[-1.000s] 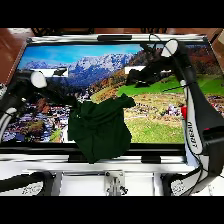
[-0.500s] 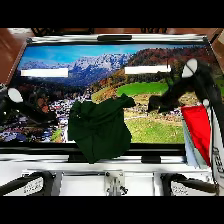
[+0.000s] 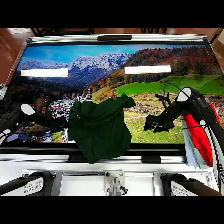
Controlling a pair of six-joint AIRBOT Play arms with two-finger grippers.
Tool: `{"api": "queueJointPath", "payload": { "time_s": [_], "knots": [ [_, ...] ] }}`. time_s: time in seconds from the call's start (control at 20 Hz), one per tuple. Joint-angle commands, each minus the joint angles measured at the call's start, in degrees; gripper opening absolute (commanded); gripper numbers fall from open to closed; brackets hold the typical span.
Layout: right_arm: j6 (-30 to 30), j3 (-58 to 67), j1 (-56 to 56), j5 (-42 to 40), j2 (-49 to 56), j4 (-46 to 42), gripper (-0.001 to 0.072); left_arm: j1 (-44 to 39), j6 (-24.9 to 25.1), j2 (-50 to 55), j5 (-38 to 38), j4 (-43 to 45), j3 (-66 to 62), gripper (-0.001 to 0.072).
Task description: Fold the shirts.
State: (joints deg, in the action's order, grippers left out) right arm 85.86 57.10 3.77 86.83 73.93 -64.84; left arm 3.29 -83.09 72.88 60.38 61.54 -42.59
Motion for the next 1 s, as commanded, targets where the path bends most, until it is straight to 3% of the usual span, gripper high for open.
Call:
{"api": "queueJointPath", "payload": {
  "time_s": [0.0,0.25,0.45,0.5,0.6,0.75,0.95],
  "knots": [
    [0.0,-1.1,0.0,-2.1,-0.3,2.9,0.0591,-0.2,0.4,1.2,-6.8,-2.7,0.5,0.0471],
    [0.5,-1.1,0.0,-2.4,-0.3,3.0,0.0591,-0.8,0.5,2.1,-14.0,-8.0,0.5,0.0453],
    [0.6,-1.1,0.0,-3.1,-0.3,3.0,0.0591,-0.8,2.9,2.8,-15.3,-10.3,0.4,0.0438],
    [1.0,-1.1,0.0,-3.5,-0.3,3.0,0.0591,-0.8,2.9,3.5,-15.2,-10.6,0.4,0.0355],
    [0.7,-1.3,0.4,-3.8,-0.2,2.9,0.0591,-0.8,3.0,4.7,-15.5,-11.2,0.4,0.0311],
    [0.3,-3.5,2.9,-3.7,1.4,3.0,0.0591,-0.8,3.0,5.1,-17.1,-12.3,0.3,0.0061],
    [0.6,-5.3,9.7,-7.8,4.9,3.6,0.0592,-0.8,4.8,5.0,-16.1,-12.5,-1.0,0.0038]
  ]
}}
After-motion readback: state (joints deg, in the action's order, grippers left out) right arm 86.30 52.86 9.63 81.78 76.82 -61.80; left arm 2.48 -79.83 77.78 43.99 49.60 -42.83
